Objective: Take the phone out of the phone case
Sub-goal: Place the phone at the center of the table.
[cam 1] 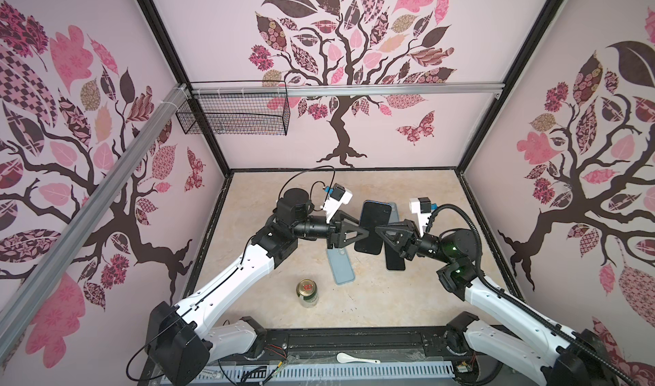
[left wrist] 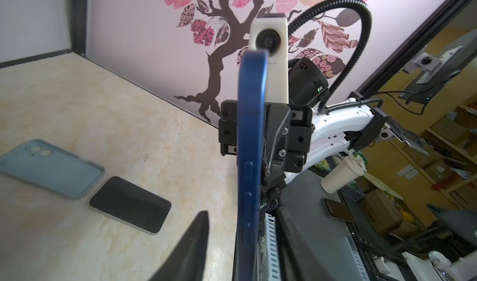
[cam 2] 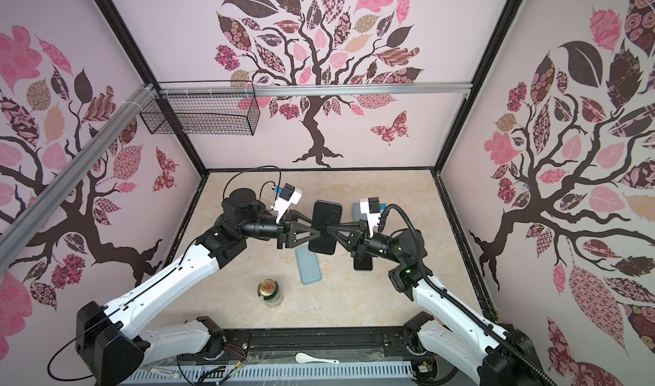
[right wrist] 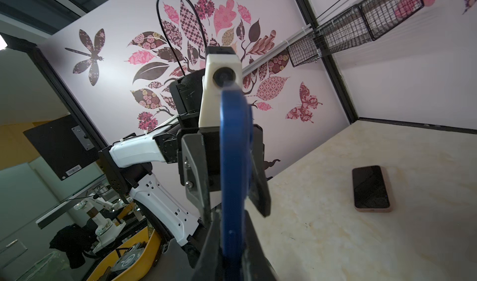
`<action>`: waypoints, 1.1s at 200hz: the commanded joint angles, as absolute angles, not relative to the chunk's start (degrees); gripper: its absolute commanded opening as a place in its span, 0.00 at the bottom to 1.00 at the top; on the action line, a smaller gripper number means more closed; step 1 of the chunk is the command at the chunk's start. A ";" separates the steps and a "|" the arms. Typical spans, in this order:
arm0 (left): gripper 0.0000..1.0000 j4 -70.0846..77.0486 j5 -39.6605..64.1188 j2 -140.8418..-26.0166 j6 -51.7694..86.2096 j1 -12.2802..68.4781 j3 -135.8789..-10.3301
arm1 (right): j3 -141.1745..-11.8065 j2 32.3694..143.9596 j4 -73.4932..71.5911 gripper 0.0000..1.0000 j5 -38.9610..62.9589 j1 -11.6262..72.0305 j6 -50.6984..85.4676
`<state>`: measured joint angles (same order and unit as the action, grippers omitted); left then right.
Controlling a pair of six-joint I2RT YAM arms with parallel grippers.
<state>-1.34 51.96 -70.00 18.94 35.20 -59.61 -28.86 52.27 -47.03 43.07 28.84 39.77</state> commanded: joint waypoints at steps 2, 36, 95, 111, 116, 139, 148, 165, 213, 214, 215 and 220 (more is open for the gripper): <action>0.85 -7.47 41.30 -69.24 17.15 34.58 -57.48 | -27.95 50.25 -38.38 0.00 40.02 28.24 32.95; 0.98 -21.26 18.82 -71.61 18.80 34.52 -60.08 | -29.38 53.56 -14.82 0.00 34.96 23.95 29.72; 0.98 -26.39 8.35 -76.12 21.34 35.19 -60.38 | -41.62 62.64 15.91 0.00 22.19 22.45 24.14; 0.98 -26.18 8.91 -77.18 22.53 35.58 -60.28 | -43.01 64.64 18.06 0.00 16.15 22.29 30.70; 0.98 -26.03 9.13 -77.65 22.98 35.73 -60.28 | -43.55 65.34 18.63 0.00 15.96 21.87 31.75; 0.98 -24.05 10.08 -79.55 24.40 36.54 -59.37 | -43.82 68.37 14.30 0.00 30.07 19.96 28.95; 0.98 -23.27 10.32 -80.63 24.72 36.95 -59.14 | -41.63 68.87 10.13 0.00 31.60 19.95 31.43; 0.98 -21.84 11.85 -82.80 26.35 37.55 -59.30 | -41.63 71.08 8.42 0.00 34.16 19.95 31.98; 0.48 -19.43 13.54 -90.32 28.66 39.28 -61.46 | -49.36 80.46 16.67 0.00 36.86 18.78 25.72; 0.48 -19.38 13.54 -90.42 28.65 39.28 -61.49 | -49.38 80.62 16.55 0.00 37.02 18.80 25.69; 0.47 -19.32 13.62 -90.61 28.70 39.33 -61.59 | -49.39 80.83 16.49 0.00 37.19 18.76 25.68; 0.45 -19.12 13.55 -91.33 28.86 39.51 -61.74 | -49.48 81.63 16.29 0.00 37.83 18.64 25.55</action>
